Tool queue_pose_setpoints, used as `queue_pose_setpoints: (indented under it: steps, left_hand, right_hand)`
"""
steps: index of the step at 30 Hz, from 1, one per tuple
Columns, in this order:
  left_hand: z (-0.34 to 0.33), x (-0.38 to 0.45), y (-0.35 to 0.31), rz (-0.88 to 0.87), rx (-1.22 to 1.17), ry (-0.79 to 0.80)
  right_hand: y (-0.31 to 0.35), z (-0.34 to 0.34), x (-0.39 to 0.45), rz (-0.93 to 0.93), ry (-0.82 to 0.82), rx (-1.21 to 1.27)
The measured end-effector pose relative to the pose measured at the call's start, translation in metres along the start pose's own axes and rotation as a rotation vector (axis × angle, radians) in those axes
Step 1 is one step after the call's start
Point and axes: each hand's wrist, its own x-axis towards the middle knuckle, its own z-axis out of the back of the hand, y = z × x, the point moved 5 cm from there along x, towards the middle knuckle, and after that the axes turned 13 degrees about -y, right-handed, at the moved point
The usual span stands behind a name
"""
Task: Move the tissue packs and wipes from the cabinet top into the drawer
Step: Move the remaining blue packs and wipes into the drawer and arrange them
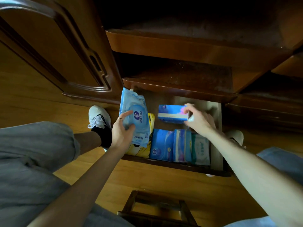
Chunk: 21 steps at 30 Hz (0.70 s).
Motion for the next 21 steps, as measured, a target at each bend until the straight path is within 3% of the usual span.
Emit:
queue_pose_setpoints:
  steps: [2, 6, 11, 21]
  left_hand:
    - [0.000, -0.002, -0.002, 0.006, -0.006, -0.002]
    - [-0.002, -0.006, -0.006, 0.014, -0.023, 0.000]
    - [0.002, -0.007, -0.004, 0.004, -0.015, -0.001]
    - [0.002, -0.001, 0.003, 0.035, -0.016, 0.004]
  right_hand:
    - [0.003, 0.000, -0.001, 0.191, 0.053, -0.155]
    - [0.002, 0.004, -0.003, 0.361, 0.094, -0.284]
    - [0.019, -0.001, -0.002, 0.318, 0.166, -0.271]
    - [0.031, -0.018, 0.007, 0.270, 0.051, -0.469]
